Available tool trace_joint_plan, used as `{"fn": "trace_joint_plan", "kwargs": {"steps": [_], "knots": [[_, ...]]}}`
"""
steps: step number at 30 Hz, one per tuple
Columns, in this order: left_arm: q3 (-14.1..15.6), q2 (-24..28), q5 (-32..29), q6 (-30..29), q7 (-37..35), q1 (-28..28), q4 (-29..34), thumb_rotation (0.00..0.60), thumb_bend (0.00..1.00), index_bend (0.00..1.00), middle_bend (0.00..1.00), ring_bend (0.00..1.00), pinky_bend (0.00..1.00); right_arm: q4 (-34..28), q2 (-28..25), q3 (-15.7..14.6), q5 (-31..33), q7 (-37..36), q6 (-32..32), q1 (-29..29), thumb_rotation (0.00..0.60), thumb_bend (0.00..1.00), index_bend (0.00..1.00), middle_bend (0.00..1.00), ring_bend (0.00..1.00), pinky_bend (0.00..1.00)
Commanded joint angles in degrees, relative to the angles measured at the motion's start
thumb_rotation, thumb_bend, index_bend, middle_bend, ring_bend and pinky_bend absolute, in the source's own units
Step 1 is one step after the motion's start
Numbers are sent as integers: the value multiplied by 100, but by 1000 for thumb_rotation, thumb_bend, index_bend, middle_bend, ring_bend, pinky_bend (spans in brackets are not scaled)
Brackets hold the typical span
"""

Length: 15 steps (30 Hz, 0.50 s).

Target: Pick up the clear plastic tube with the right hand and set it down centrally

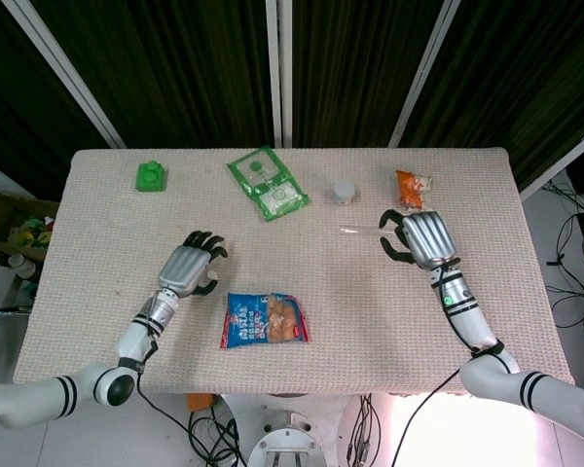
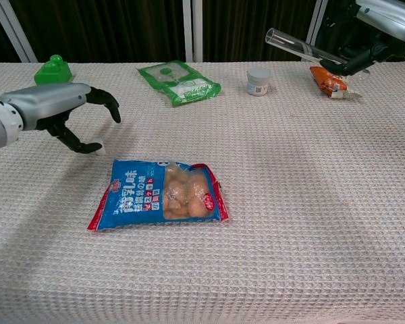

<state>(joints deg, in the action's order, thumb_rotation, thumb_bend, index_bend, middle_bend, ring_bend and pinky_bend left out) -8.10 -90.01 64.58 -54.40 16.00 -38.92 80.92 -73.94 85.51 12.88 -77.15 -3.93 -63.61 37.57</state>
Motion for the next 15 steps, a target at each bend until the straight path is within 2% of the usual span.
{"fn": "trace_joint_plan", "kwargs": {"steps": [1, 7, 15], "knots": [[-2, -35, -120, -68, 118, 20, 49, 600, 300, 315, 120, 69, 77, 19, 17, -3, -7, -11, 5, 5, 600, 638, 851, 1000, 1000, 1000], [-17, -132, -247, 13, 85, 7, -26, 600, 295, 416, 120, 69, 78, 68, 48, -17, -15, -30, 14, 2, 600, 637, 851, 1000, 1000, 1000], [-21, -154, -298, 44, 40, 10, -98, 600, 298, 431, 120, 70, 78, 92, 62, -27, -8, -42, 17, -17, 600, 638, 851, 1000, 1000, 1000]]}}
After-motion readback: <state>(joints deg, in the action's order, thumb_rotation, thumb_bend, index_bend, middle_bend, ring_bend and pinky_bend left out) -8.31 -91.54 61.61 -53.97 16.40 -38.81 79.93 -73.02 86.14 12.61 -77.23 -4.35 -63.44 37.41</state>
